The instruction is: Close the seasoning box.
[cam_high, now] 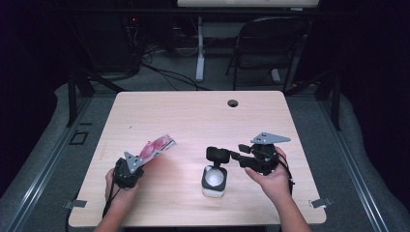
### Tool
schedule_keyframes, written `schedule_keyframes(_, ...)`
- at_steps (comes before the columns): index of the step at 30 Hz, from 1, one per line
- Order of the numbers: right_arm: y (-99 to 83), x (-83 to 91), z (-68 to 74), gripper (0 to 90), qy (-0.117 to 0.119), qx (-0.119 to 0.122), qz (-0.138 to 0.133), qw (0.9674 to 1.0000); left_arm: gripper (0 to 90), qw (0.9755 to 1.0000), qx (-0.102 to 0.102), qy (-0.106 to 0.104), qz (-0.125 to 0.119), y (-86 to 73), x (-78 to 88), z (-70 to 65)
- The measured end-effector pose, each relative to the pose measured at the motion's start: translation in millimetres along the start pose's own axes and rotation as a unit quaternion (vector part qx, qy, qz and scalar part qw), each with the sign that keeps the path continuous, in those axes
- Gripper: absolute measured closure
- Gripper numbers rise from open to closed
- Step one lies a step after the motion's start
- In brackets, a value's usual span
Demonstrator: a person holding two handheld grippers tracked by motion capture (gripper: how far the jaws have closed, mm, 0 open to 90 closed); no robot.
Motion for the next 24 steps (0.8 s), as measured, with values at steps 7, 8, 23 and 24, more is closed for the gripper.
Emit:
schedule_keyframes(7, 0.2, 2.4, 11.8, 57.7, 0.029, 0.017, 0.007, 0.9994, 68.8, 0.9997, -0.016, -0.012, 0.011, -3.2, -3.1, -7.7)
schedule_keyframes(8, -0.4, 1.7, 12.2, 57.1, 0.031, 0.020, 0.010, 0.9993, 68.6, 0.9997, -0.018, -0.013, 0.012, -3.3, -3.2, -8.7)
schedule_keyframes(23, -0.2, -14.4, 19.6, 79.7, 0.024, 0.054, 0.023, 0.9980, 44.4, 0.9972, 0.012, -0.068, -0.028, 6.8, 7.3, -18.4)
schedule_keyframes(24, -0.2, -14.4, 20.3, 80.2, 0.023, 0.058, 0.021, 0.9978, 43.8, 0.9967, 0.012, -0.074, -0.031, 8.5, 8.7, -19.8)
Point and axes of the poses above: each handheld gripper's, and its own axes: x roughly backward along the jaws, y roughly out of its top, z roughly to its left, the point moved 8 cm from there along -x, roughly forward along the jaws, and after that the axes turned 3 degrees about -x, right-handed, at the moved point
